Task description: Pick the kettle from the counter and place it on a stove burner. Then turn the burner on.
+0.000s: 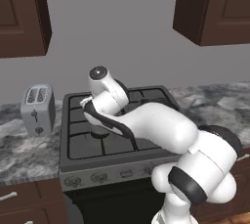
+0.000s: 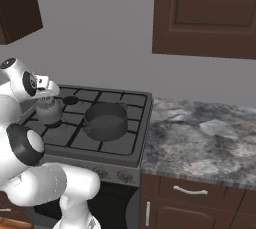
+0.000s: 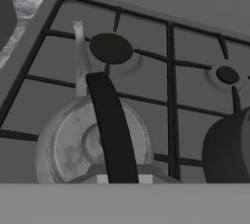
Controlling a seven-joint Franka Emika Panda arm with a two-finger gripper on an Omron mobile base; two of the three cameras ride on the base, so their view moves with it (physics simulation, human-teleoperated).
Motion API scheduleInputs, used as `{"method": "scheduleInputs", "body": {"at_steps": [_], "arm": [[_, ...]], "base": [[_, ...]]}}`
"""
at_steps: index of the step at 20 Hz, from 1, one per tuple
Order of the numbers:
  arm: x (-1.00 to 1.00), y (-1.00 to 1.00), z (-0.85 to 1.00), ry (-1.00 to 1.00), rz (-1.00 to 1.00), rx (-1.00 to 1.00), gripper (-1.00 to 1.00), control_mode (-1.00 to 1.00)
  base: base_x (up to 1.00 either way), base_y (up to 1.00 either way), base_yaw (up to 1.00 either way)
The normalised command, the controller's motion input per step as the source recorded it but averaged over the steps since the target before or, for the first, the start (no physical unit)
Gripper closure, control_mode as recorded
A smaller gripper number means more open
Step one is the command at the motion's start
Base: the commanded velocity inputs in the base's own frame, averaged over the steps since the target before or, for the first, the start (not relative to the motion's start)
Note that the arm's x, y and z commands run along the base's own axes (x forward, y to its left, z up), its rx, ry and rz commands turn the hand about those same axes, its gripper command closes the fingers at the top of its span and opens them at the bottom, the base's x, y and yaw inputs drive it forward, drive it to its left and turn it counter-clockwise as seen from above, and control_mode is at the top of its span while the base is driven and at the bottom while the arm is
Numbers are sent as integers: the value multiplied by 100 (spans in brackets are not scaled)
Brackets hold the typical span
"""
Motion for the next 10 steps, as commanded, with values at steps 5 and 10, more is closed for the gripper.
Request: {"method": "scheduleInputs", "body": {"at_steps": [5, 10], "arm": [[48, 20, -16, 8, -1, -3, 100, -100], [36, 27, -11, 8, 0, 0, 100, -100]], "base": [[0, 0, 0], [0, 0, 0]]}}
